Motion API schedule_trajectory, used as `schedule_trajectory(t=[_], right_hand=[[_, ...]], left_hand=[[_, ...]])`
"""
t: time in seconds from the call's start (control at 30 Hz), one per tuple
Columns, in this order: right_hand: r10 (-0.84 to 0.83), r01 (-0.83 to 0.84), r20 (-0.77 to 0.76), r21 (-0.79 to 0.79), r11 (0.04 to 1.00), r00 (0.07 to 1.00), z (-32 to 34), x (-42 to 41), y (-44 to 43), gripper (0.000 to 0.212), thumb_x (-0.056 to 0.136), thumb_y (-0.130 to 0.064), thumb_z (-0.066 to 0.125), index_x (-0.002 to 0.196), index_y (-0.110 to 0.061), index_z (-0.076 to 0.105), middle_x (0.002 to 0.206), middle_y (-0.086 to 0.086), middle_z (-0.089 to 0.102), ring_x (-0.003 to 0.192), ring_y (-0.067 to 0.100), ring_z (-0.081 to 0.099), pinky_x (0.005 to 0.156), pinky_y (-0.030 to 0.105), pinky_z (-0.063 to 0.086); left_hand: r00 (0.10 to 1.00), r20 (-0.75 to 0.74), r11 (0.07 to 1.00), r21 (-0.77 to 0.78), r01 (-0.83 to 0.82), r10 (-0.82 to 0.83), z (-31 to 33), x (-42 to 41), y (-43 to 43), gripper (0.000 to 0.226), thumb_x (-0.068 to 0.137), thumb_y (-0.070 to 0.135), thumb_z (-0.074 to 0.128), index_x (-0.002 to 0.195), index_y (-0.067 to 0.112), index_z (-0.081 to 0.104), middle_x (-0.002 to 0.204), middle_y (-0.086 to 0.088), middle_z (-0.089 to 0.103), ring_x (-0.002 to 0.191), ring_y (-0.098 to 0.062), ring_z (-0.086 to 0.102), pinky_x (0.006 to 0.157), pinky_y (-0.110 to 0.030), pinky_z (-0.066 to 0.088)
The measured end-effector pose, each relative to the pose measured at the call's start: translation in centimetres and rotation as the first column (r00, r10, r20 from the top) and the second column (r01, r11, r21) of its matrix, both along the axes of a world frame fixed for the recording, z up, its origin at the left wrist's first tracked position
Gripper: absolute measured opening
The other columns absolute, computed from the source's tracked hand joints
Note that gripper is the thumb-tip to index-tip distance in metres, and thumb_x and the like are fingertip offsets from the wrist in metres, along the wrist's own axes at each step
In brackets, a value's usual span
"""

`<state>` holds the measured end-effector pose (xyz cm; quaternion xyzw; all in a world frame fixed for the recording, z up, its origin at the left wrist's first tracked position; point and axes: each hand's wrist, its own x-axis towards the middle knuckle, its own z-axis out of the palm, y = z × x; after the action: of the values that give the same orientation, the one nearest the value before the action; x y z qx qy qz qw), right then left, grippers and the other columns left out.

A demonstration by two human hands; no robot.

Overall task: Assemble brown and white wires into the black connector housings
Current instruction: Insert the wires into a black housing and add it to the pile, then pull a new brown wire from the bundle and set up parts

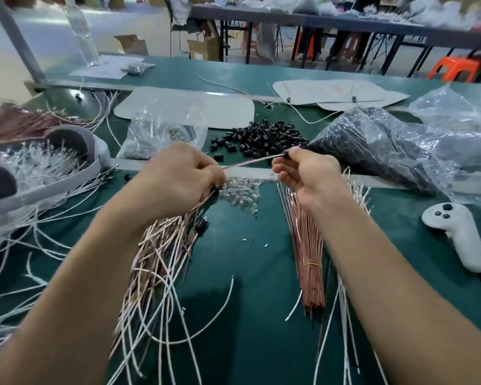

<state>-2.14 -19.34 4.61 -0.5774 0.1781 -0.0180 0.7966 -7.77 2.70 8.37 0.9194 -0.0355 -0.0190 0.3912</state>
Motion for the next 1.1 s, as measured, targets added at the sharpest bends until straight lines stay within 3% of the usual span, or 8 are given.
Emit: schedule_trajectory(t=[0.13,0.3,0.53,0.6,0.7,0.77,0.83,1.1], right_hand=[[0.164,-0.17,-0.072,-0.091,0.981,0.984,-0.9,1.4,4.9,0.017,0.103,-0.005,0.058,0.088,0.002,0.064,0.061,0.012,0.07,0.043,0.012,0.064,0.041,0.02,0.051],[0.27,-0.289,-0.103,-0.365,0.885,0.957,-2.4,2.5,9.3,0.014,0.094,-0.004,0.07,0.081,-0.006,0.071,0.066,0.009,0.071,0.045,0.011,0.059,0.045,0.023,0.047],[0.353,-0.344,-0.014,-0.264,0.901,0.935,-2.8,2.4,11.8,0.029,0.093,0.011,0.063,0.118,-0.003,0.065,0.078,0.016,0.072,0.058,0.018,0.071,0.061,0.029,0.062],[0.312,-0.277,0.009,-0.436,0.856,0.95,-3.0,2.3,10.4,0.028,0.089,0.008,0.069,0.112,-0.008,0.071,0.081,0.011,0.076,0.062,0.015,0.072,0.065,0.029,0.061],[0.31,-0.19,-0.042,-0.866,0.463,0.95,-3.2,1.7,7.3,0.016,0.088,-0.005,0.071,0.094,-0.017,0.079,0.089,0.0,0.077,0.078,0.014,0.073,0.078,0.031,0.061],[0.348,-0.256,-0.199,-0.959,0.124,0.916,-3.3,1.1,5.8,0.013,0.087,-0.012,0.07,0.097,-0.015,0.079,0.096,0.004,0.077,0.088,0.021,0.072,0.086,0.036,0.061],[0.372,-0.301,-0.305,-0.951,-0.069,0.877,-3.8,0.3,5.1,0.019,0.089,-0.018,0.07,0.107,-0.013,0.074,0.106,0.008,0.074,0.095,0.025,0.067,0.087,0.034,0.058],[0.476,-0.24,-0.17,-0.967,0.089,0.863,-4.8,-1.3,3.1,0.021,0.091,-0.015,0.07,0.109,-0.023,0.078,0.109,0.003,0.073,0.091,0.018,0.06,0.084,0.024,0.046]], left_hand=[[0.92,0.322,0.826,0.438,-0.356,0.226,0.2,-1.3,3.7,0.016,0.095,0.044,0.064,0.084,0.043,0.076,0.074,0.002,0.071,0.066,-0.023,0.059,0.064,-0.032,0.045],[0.897,0.323,0.778,0.462,-0.427,0.3,-3.1,-2.9,7.5,0.009,0.091,0.041,0.072,0.086,0.041,0.079,0.081,0.005,0.077,0.072,-0.021,0.061,0.069,-0.033,0.051],[0.865,0.235,0.719,0.484,-0.499,0.443,-6.4,-3.3,8.8,0.011,0.088,0.051,0.07,0.09,0.045,0.078,0.085,0.009,0.075,0.07,-0.019,0.055,0.054,-0.025,0.04],[0.862,0.244,0.72,0.474,-0.506,0.445,-6.5,-3.2,8.7,0.013,0.089,0.053,0.068,0.093,0.044,0.078,0.087,0.008,0.075,0.071,-0.019,0.054,0.058,-0.028,0.043],[0.845,0.319,0.754,0.389,-0.53,0.429,-6.1,-2.7,7.7,0.015,0.089,0.048,0.071,0.1,0.041,0.078,0.089,0.004,0.077,0.076,-0.024,0.059,0.065,-0.031,0.042],[0.83,0.369,0.772,0.336,-0.539,0.419,-5.7,-2.2,6.3,0.018,0.089,0.045,0.071,0.106,0.04,0.077,0.094,0.003,0.079,0.087,-0.029,0.068,0.069,-0.032,0.045],[0.831,0.392,0.792,0.312,-0.524,0.395,-5.4,-1.7,4.4,0.02,0.09,0.042,0.07,0.109,0.041,0.077,0.098,0.003,0.079,0.094,-0.029,0.07,0.074,-0.034,0.047],[0.935,0.302,0.924,0.272,-0.27,0.184,-7.2,0.1,-3.7,0.024,0.088,0.031,0.071,0.11,0.037,0.077,0.1,0.007,0.078,0.093,-0.02,0.071,0.082,-0.03,0.052]])
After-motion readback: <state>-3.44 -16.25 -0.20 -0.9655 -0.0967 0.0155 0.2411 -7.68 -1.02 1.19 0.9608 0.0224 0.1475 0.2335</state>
